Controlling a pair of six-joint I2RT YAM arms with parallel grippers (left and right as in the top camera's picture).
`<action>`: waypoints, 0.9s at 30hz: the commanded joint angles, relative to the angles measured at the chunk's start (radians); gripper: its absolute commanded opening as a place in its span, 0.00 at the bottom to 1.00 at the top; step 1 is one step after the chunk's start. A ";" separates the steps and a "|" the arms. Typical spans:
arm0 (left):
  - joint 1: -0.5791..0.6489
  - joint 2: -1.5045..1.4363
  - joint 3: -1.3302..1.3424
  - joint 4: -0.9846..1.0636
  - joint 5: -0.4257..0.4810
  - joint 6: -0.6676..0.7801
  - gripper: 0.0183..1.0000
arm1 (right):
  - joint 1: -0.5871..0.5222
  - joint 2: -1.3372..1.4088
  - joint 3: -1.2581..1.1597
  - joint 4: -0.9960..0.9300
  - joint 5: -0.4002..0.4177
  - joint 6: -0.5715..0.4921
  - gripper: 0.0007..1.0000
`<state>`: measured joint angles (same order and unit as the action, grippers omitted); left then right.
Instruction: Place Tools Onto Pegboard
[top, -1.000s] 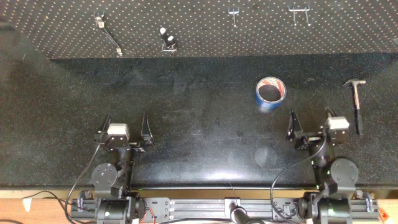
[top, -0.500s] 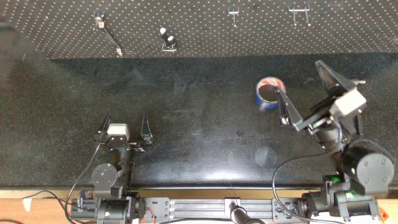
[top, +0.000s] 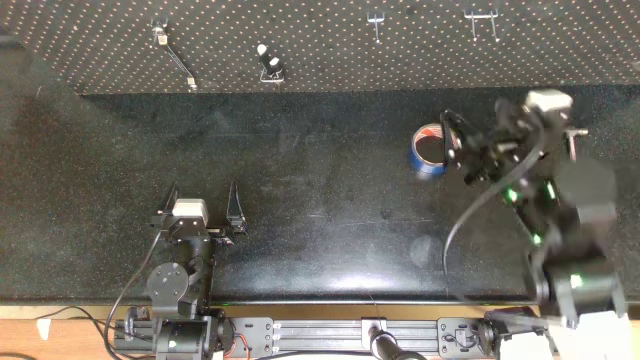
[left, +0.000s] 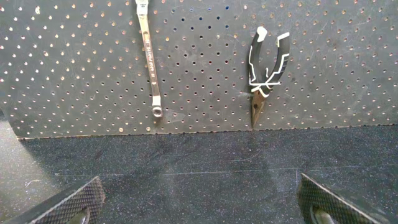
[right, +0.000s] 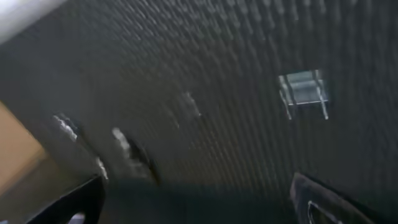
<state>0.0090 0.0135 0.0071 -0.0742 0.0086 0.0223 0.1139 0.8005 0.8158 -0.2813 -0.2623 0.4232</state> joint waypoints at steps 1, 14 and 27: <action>0.005 -0.010 -0.002 -0.008 0.019 0.009 1.00 | 0.056 0.181 0.217 -0.331 0.242 0.019 0.97; 0.005 -0.010 -0.002 -0.008 0.019 0.009 1.00 | 0.195 0.613 0.396 -0.570 0.382 0.014 0.97; 0.005 -0.010 -0.002 -0.008 0.019 0.009 1.00 | 0.200 0.813 0.488 -0.595 0.356 0.014 0.97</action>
<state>0.0090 0.0128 0.0071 -0.0742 0.0090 0.0223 0.3035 1.5913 1.2823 -0.8867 0.0986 0.4297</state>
